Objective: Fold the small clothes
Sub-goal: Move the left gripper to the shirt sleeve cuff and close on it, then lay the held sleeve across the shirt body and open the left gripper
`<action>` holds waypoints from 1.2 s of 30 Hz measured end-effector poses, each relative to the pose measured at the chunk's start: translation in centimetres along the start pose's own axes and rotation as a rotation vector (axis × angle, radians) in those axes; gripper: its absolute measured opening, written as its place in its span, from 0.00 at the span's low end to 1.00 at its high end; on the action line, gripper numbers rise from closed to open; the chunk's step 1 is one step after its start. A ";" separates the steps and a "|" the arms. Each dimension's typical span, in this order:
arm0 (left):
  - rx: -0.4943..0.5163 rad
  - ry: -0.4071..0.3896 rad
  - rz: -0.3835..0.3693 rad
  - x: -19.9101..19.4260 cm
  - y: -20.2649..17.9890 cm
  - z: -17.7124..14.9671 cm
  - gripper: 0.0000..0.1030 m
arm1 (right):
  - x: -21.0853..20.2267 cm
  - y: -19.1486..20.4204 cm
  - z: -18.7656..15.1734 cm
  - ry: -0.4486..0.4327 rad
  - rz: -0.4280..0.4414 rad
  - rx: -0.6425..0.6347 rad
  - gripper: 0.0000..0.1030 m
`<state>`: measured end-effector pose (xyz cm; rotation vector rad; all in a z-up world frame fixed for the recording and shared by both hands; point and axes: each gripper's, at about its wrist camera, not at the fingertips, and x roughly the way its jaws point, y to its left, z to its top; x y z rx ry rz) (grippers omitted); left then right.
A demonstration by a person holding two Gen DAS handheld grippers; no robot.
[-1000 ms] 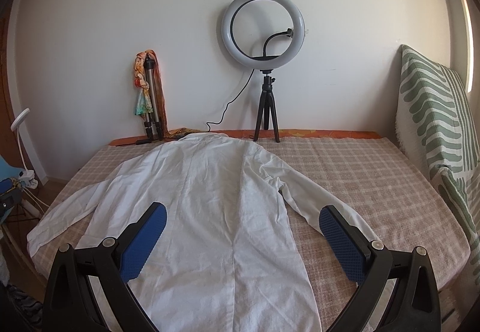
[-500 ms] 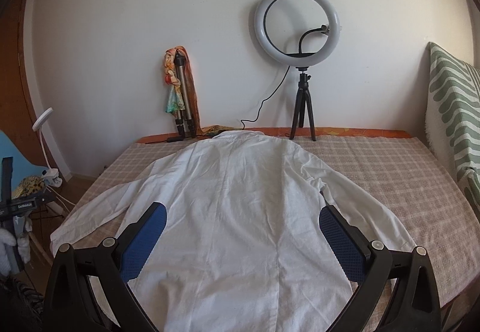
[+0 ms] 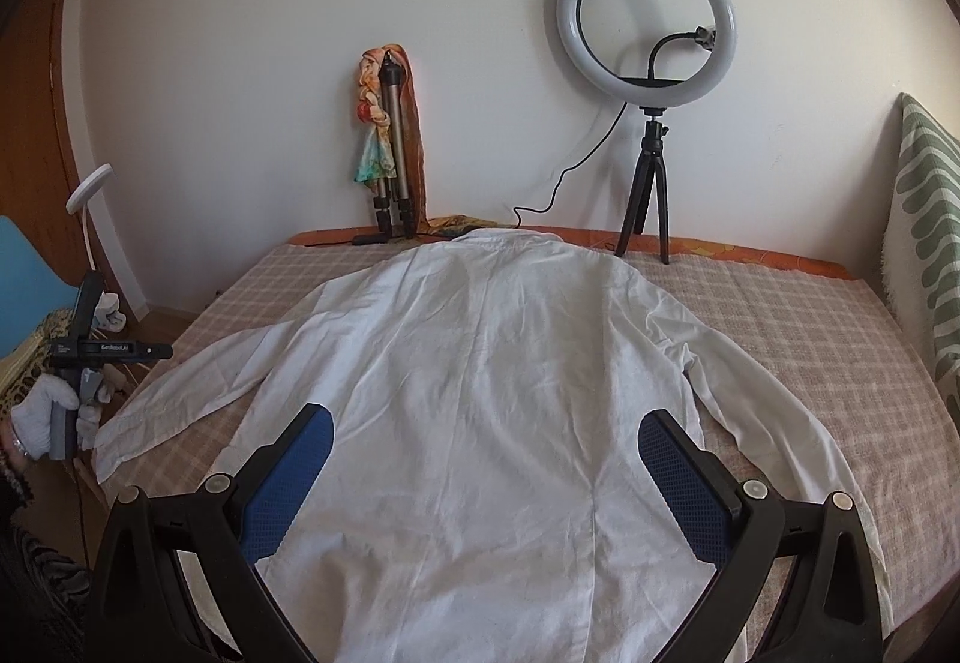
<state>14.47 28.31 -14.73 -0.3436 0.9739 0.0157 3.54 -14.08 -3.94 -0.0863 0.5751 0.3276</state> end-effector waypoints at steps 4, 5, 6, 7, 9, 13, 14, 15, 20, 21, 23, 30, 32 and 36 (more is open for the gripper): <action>0.009 0.044 0.003 2.2 0.3 0.5 0.81 | 1.2 0.1 0.0 0.030 0.003 -0.007 1.00; 0.016 0.061 -0.001 2.7 0.3 0.5 0.79 | 1.4 0.1 0.0 0.036 0.007 -0.008 1.00; 0.022 0.075 -0.001 3.2 0.2 0.4 0.78 | 1.6 0.1 0.0 0.040 0.009 -0.009 1.00; 0.024 0.087 -0.001 3.6 0.2 0.3 0.77 | 1.7 0.2 0.0 0.043 0.010 -0.012 1.00; 0.056 0.075 0.019 3.7 -0.3 0.1 0.76 | 2.0 0.3 0.1 0.044 0.005 -0.020 1.00; 0.099 0.046 0.050 3.5 -0.7 -0.3 0.26 | 2.3 0.5 0.1 0.050 0.006 -0.026 1.00; 0.088 0.035 0.027 3.5 -0.4 -0.5 0.09 | 2.4 0.5 0.0 0.052 0.006 -0.027 1.00; 0.071 0.035 -0.013 3.6 -0.1 -0.7 0.04 | 2.5 0.6 0.1 0.053 0.005 -0.027 1.00; 0.050 0.023 -0.042 3.3 -0.2 -1.1 0.01 | 2.4 0.6 0.1 0.047 0.002 -0.025 1.00; 0.040 0.024 -0.058 3.1 -0.3 -1.1 0.00 | 2.3 0.6 0.1 0.045 0.001 -0.024 1.00; 0.030 0.014 -0.079 2.4 -0.7 -1.3 0.00 | 2.2 0.5 0.0 0.043 -0.003 -0.023 1.00; 0.020 -0.065 -0.186 -0.9 -3.5 -1.1 0.00 | 1.3 0.0 0.2 0.027 0.000 -0.003 1.00; 0.031 -0.079 -0.242 -1.6 -5.2 -1.2 0.00 | 1.0 0.0 0.2 0.018 -0.001 0.000 1.00; 0.085 -0.062 -0.351 -1.5 -9.4 -1.2 0.00 | 0.5 -0.1 0.2 0.007 -0.005 0.001 1.00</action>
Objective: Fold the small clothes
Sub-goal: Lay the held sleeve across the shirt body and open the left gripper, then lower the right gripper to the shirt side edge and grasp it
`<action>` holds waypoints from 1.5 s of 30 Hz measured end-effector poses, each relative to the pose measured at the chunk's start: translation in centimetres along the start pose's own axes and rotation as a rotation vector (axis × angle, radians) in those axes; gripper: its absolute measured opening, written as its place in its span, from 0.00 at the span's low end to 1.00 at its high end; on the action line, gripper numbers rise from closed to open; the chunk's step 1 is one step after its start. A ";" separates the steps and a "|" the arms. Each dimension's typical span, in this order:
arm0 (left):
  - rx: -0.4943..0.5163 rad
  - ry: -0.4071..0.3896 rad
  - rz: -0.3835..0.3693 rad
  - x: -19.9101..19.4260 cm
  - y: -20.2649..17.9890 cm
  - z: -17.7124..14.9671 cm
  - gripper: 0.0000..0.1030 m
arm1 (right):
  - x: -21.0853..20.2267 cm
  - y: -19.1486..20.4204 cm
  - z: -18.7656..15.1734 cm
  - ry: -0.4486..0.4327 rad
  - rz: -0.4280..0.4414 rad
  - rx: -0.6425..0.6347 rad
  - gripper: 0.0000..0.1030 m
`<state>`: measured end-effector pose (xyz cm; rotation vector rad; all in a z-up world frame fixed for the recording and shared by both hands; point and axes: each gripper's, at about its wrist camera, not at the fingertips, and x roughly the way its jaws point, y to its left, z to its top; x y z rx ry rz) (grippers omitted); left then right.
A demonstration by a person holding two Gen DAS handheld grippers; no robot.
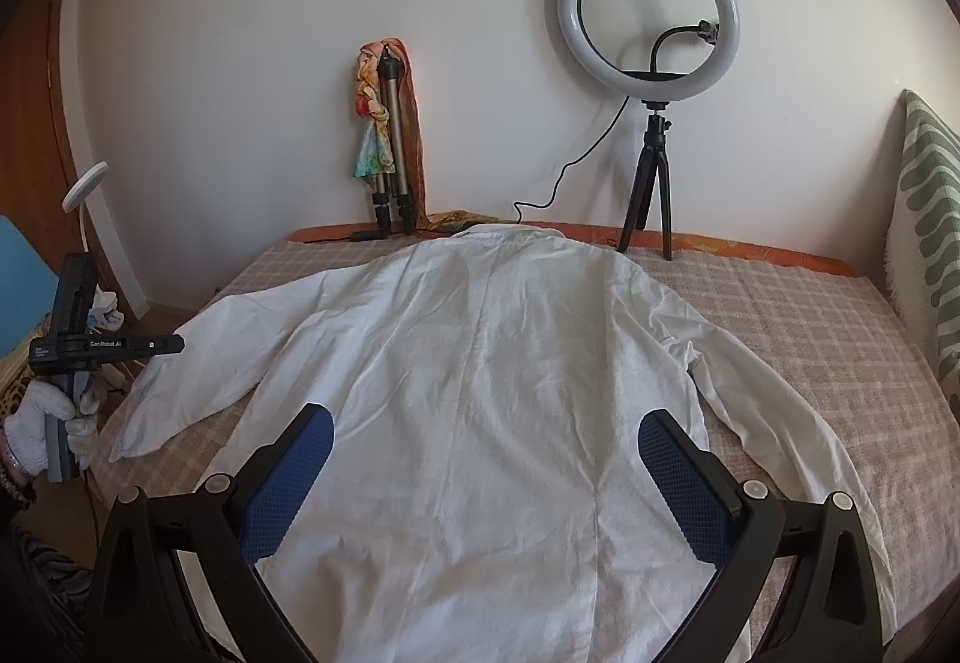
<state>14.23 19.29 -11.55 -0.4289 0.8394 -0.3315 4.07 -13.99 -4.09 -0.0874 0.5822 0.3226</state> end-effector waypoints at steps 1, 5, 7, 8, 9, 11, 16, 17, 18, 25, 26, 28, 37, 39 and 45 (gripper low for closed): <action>0.012 0.007 -0.016 0.4 -0.9 0.0 0.00 | -0.1 0.0 -0.1 -0.001 -0.002 0.001 1.00; 0.067 0.053 -0.107 2.3 -5.6 -0.8 0.00 | -0.6 -0.3 -0.1 -0.005 -0.008 0.003 1.00; 0.115 0.082 -0.128 3.2 -7.9 -1.6 0.00 | -0.7 -0.5 -0.1 -0.005 -0.008 0.010 1.00; 0.146 0.099 -0.127 4.1 -9.2 -2.0 0.00 | -0.7 -0.6 -0.1 -0.004 -0.007 0.015 1.00; 0.174 0.120 -0.120 5.0 -10.0 -2.3 0.00 | -0.6 -0.8 -0.1 -0.001 -0.004 0.021 1.00; 0.208 0.172 -0.119 6.7 -11.0 -2.8 0.00 | -0.4 -1.0 0.0 0.010 0.006 0.031 1.00; 0.262 0.271 -0.080 8.1 -12.6 -4.4 0.11 | 0.6 -1.1 0.0 0.046 0.038 0.044 1.00; 0.271 0.268 -0.080 7.6 -12.8 -4.6 0.18 | 0.9 -1.0 0.0 0.054 0.042 0.046 1.00; 0.281 0.260 -0.082 6.9 -13.0 -4.8 0.22 | 1.2 -1.0 0.1 0.062 0.047 0.049 1.00; 0.287 0.144 -0.058 0.5 -12.9 -5.9 0.46 | 4.4 0.4 0.0 0.148 0.107 0.045 1.00; 0.283 0.115 -0.030 -0.4 -12.2 -5.9 0.57 | 5.0 0.7 0.0 0.168 0.130 0.047 0.99; 0.274 0.056 0.074 -2.1 -10.3 -5.8 0.60 | 6.5 1.6 -0.2 0.210 0.182 0.051 0.97; -0.067 0.189 0.167 -0.8 1.5 -7.1 0.60 | 14.2 6.0 -1.8 0.431 0.335 0.053 0.87; -0.052 0.198 0.226 -0.2 1.9 -7.4 0.60 | 15.6 6.1 -1.9 0.462 0.354 0.087 0.83; -0.022 0.173 0.262 1.0 1.9 -7.3 0.55 | 18.6 6.5 -2.4 0.538 0.374 0.148 0.59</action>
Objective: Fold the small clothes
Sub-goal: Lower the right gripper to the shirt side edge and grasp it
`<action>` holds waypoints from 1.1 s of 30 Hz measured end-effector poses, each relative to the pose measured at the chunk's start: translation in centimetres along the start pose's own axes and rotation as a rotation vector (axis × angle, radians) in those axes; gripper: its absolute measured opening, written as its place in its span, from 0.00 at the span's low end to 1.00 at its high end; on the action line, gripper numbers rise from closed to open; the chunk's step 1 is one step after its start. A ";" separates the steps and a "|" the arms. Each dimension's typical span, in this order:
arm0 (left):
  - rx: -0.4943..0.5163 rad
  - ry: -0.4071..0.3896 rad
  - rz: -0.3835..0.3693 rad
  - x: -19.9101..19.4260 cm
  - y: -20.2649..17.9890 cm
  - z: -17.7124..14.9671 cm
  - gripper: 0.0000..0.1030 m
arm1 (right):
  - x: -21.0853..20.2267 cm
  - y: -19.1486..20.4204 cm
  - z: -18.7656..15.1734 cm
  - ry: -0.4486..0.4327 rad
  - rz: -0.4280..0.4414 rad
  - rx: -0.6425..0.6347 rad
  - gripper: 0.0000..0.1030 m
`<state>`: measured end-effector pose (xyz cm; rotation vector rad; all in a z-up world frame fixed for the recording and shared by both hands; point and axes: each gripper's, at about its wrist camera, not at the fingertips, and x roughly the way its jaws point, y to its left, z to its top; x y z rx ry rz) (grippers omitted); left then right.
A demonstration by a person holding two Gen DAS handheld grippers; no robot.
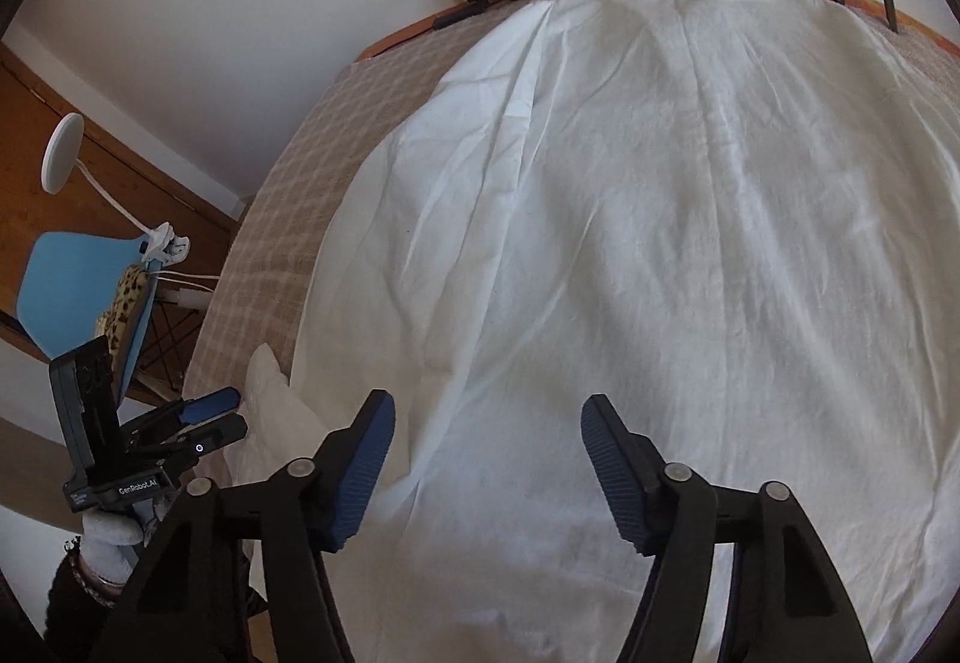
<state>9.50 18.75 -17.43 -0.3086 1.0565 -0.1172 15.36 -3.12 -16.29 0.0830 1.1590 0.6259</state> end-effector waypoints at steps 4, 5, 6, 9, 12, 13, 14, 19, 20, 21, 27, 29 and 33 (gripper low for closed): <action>0.008 0.009 -0.034 0.6 -0.3 0.4 0.05 | 1.2 0.0 0.4 0.013 0.001 -0.007 0.37; 0.003 0.004 -0.047 0.5 -0.4 0.5 0.04 | 1.2 0.1 0.4 0.011 0.009 -0.009 0.28; 0.015 -0.007 -0.057 0.0 -0.7 0.5 0.04 | 1.2 0.1 0.5 0.011 0.021 -0.007 0.20; 0.049 -0.065 -0.115 -2.3 -2.1 0.2 0.04 | 0.9 0.2 0.7 -0.011 0.009 -0.014 0.07; 0.163 -0.144 -0.151 -5.7 -5.1 -0.7 0.04 | 0.1 0.1 0.6 -0.028 -0.021 -0.039 0.04; 0.212 -0.165 -0.158 -6.7 -6.4 -1.1 0.03 | -0.1 -0.1 0.5 -0.029 -0.025 -0.043 0.04; 0.255 -0.178 -0.171 -7.4 -7.5 -1.7 0.03 | -0.1 -0.2 0.5 -0.028 -0.034 -0.048 0.04; 0.468 -0.142 -0.215 -8.2 -12.7 -5.0 0.03 | -0.3 -1.0 -0.1 -0.019 -0.062 -0.054 0.04; 0.505 -0.114 -0.231 -8.1 -13.5 -5.9 0.04 | -0.3 -1.0 -0.2 -0.018 -0.066 -0.054 0.04; 0.540 -0.078 -0.248 -7.9 -14.3 -6.7 0.04 | -0.4 -1.0 -0.2 -0.018 -0.073 -0.056 0.05; 0.553 0.005 -0.332 -8.5 -14.9 -8.5 0.11 | -2.2 1.1 0.0 -0.070 -0.104 -0.130 0.49; 0.499 -0.006 -0.360 -8.8 -13.8 -8.2 0.12 | -3.4 2.5 0.4 -0.090 -0.037 -0.153 0.51; 0.372 0.013 -0.286 -6.8 -11.2 -7.5 0.14 | -3.5 6.7 2.2 -0.102 -0.011 -0.281 0.51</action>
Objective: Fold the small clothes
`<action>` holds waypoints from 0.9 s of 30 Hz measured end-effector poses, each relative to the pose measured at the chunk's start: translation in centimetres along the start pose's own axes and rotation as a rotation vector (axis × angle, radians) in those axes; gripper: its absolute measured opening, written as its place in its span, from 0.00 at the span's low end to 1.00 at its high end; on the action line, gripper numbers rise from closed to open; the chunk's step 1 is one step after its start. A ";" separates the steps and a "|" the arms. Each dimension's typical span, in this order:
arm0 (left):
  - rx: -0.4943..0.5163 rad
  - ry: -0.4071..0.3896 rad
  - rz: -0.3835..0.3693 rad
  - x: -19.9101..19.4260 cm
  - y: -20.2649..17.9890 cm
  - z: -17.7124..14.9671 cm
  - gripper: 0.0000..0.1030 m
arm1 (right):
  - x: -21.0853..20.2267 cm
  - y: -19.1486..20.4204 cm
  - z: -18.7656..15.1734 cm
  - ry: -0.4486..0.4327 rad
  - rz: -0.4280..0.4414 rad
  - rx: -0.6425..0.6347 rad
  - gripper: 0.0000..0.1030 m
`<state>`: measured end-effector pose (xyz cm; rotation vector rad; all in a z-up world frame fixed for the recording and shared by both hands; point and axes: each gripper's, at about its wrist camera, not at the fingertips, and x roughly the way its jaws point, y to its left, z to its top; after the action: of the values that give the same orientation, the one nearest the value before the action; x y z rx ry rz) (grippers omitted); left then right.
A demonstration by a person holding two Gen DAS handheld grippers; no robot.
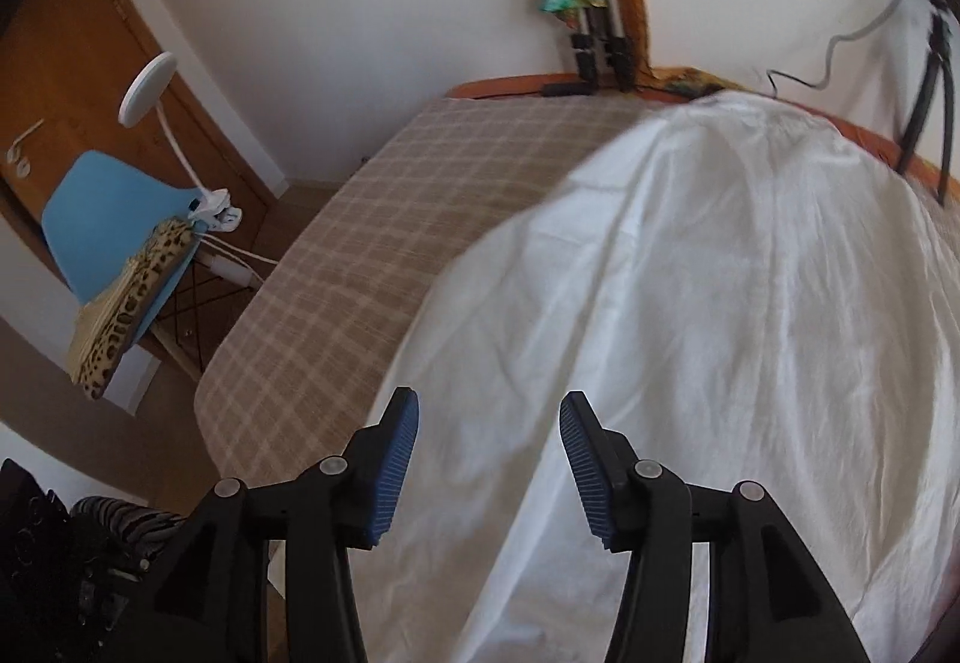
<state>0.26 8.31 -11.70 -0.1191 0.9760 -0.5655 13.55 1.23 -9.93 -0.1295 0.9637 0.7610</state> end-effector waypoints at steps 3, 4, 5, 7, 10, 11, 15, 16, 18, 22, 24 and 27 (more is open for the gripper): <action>-0.060 0.010 0.060 1.2 1.7 -0.5 0.14 | 3.2 2.8 2.0 0.068 0.023 -0.048 0.51; -0.095 0.003 0.074 1.4 2.5 -0.5 0.14 | 4.3 3.7 2.3 0.088 0.010 -0.066 0.51; -0.121 -0.002 0.075 1.6 3.1 -0.5 0.14 | 5.7 4.5 2.7 0.112 -0.006 -0.085 0.51; -0.176 0.001 0.039 2.0 4.5 -0.6 0.14 | 8.0 5.5 3.1 0.152 -0.034 -0.106 0.50; -0.223 0.027 0.006 2.9 5.8 -0.9 0.14 | 11.3 6.1 3.5 0.221 -0.096 -0.104 0.46; -0.237 0.039 -0.010 3.3 6.1 -1.0 0.14 | 12.0 6.2 3.6 0.234 -0.128 -0.113 0.45; -0.234 0.078 -0.020 4.6 6.3 -1.3 0.14 | 13.5 6.2 3.7 0.257 -0.217 -0.142 0.16; -0.232 0.080 -0.019 4.5 6.2 -1.3 0.14 | 13.5 6.0 3.8 0.256 -0.219 -0.135 0.10; -0.235 0.081 -0.023 4.4 5.9 -1.4 0.14 | 13.5 5.6 4.1 0.244 -0.212 -0.122 0.00; -0.220 0.074 -0.018 4.3 5.7 -1.7 0.14 | 12.7 5.3 5.0 0.201 -0.178 -0.096 0.00; -0.222 0.069 -0.024 4.3 5.5 -1.8 0.15 | 12.6 5.1 5.5 0.185 -0.180 -0.084 0.00; -0.220 0.069 -0.027 4.5 5.4 -1.8 0.15 | 12.5 5.1 5.8 0.190 -0.129 -0.058 0.02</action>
<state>2.89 10.85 -17.97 -0.3105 1.1040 -0.4880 18.60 14.04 -15.16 -0.3162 1.1026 0.6660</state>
